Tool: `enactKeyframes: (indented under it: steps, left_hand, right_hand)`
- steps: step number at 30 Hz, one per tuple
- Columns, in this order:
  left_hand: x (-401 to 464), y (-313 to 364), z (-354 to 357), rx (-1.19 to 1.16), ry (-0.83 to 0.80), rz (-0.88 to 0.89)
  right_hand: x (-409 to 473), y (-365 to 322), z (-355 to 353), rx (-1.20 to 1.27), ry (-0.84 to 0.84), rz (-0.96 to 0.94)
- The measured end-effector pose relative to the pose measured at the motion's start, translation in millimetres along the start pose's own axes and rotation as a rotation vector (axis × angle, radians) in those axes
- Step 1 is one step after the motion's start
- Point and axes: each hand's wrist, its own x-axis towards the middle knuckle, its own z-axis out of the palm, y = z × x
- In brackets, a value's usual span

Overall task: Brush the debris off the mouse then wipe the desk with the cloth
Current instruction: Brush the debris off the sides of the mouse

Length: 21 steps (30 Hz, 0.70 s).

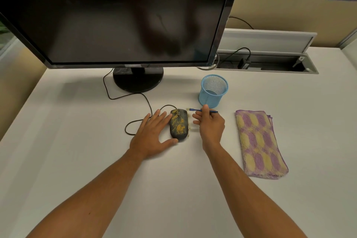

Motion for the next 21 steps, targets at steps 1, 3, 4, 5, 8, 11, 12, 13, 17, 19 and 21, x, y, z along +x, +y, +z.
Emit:
enactKeyframes:
  steps: [1,3,4,5,8,11,12,13,17,19,21]
  left_hand:
    - [0,0,0,0.004,0.001,0.001]
    - [0,0,1,0.009,0.002,0.003]
    - [1,0,1,0.01,0.003,0.003]
    - [1,0,0,0.012,0.004,0.003]
    - [1,0,1,0.026,0.009,0.009]
    - [1,-1,1,0.024,0.016,0.012]
    - [1,-1,2,0.022,0.017,0.012]
    - [0,-1,2,0.024,0.017,0.012]
    - [1,-1,2,0.025,0.019,0.016]
    - [1,-1,2,0.028,0.017,0.016]
    - [1,-2,2,0.034,0.021,0.016]
  right_hand:
    - [2,1,1,-0.009,-0.009,0.009]
    - [3,5,1,-0.027,-0.031,0.027]
    - [2,8,0,-0.029,-0.038,0.038]
    - [1,10,-2,-0.027,-0.042,0.051]
    - [-5,17,-8,0.018,-0.038,0.099]
    - [-14,22,-15,0.086,-0.042,0.129]
    - [-18,24,-17,0.104,-0.044,0.137]
    - [-21,26,-20,0.123,-0.045,0.147]
    - [-35,31,-28,0.187,-0.045,0.193]
    - [-41,33,-31,0.219,-0.05,0.209]
    - [-45,36,-34,0.235,-0.054,0.222]
